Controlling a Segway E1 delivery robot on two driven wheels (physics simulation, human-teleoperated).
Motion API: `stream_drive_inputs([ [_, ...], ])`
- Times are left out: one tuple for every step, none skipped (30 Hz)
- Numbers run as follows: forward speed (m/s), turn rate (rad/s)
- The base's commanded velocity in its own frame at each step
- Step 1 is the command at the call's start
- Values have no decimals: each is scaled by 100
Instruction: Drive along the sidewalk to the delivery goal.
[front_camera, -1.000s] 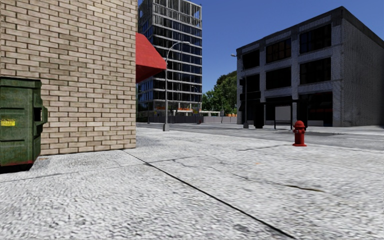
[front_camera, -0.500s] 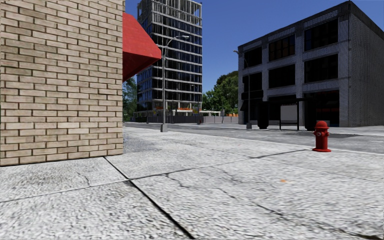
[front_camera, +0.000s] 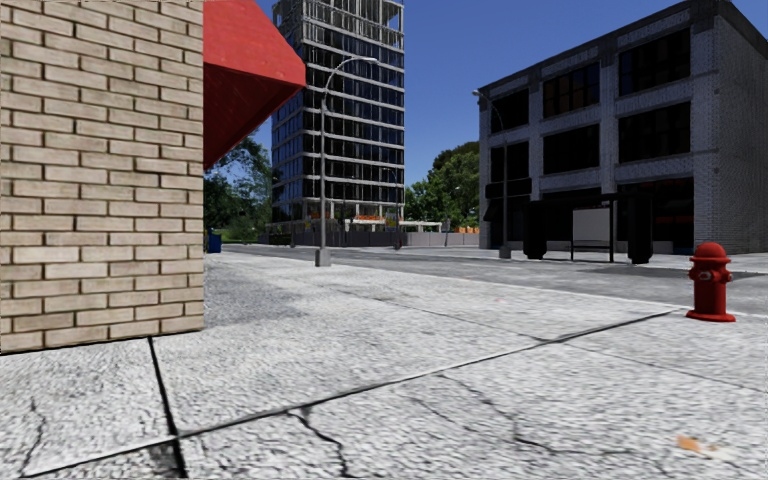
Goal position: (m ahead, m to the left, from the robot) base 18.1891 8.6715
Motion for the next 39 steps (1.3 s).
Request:
stream_drive_inputs([
  [200,0],
  [200,0],
  [200,0],
  [200,0],
  [200,0],
  [200,0],
  [200,0],
  [200,8],
  [200,14],
  [200,22],
  [200,22],
  [200,27],
  [200,27],
  [200,27],
  [200,27],
  [200,27],
  [200,27],
  [200,27],
  [200,28],
  [200,28],
  [200,28],
  [200,28],
  [200,28],
  [200,28],
  [200,28],
  [200,28],
  [200,28],
  [200,28],
  [200,28],
  [200,28],
  [200,28],
  [200,28],
  [200,30],
  [200,34],
  [200,34],
  [200,37],
  [200,37],
  [200,38],
  [200,38],
])
